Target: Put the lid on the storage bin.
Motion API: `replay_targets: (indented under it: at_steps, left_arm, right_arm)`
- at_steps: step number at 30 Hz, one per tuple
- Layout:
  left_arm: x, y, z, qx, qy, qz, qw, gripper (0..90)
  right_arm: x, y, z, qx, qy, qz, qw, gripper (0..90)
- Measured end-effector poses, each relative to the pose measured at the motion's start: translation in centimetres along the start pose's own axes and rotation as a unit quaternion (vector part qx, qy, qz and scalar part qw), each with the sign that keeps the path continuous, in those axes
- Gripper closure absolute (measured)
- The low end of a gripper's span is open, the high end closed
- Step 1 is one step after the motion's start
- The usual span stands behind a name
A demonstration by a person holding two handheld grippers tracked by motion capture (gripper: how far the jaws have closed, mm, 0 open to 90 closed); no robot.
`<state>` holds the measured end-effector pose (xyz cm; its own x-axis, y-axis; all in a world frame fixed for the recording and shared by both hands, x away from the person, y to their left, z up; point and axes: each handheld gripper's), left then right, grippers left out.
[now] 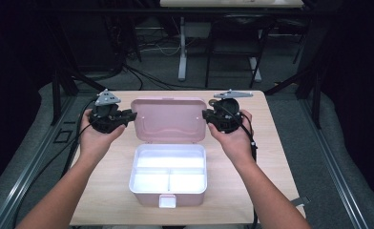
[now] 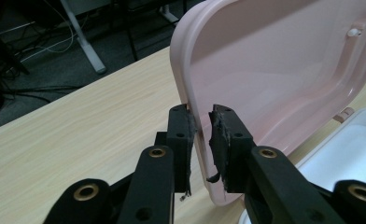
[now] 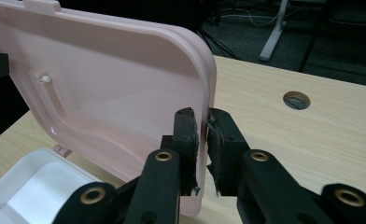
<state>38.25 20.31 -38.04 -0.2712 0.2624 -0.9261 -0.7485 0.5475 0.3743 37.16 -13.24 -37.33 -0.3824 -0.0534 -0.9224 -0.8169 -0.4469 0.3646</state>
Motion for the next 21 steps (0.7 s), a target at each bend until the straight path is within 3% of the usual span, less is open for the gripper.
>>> replay_targets:
  at_steps: [10, 15, 21]
  left_arm:
    - [0.2, 0.7, -0.5, -0.006, 0.003, -0.006, 1.0, 82.8]
    - [0.2, 1.2, -0.9, -0.007, -0.01, -0.004, 0.9999, 83.1]
    - [0.0, 1.0, -0.7, -0.002, -0.001, -0.017, 0.9999, 75.5]
  right_arm:
    - [0.4, 0.6, 0.4, 0.012, 0.012, -0.009, 0.9998, 87.9]
    - [0.6, 1.0, 0.5, 0.011, 0.012, -0.013, 0.9998, 88.4]
    - [0.8, 1.4, 0.9, 0.014, 0.023, -0.018, 0.9995, 88.4]
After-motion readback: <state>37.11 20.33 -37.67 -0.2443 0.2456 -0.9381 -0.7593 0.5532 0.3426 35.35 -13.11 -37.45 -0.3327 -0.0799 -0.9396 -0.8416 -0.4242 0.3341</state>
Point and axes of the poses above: each handheld gripper's, and its own axes: y roughly backward along the jaws, x roughly out of its underside, z roughly to its left, and after that the axes turned 12 degrees about -z, right-handed
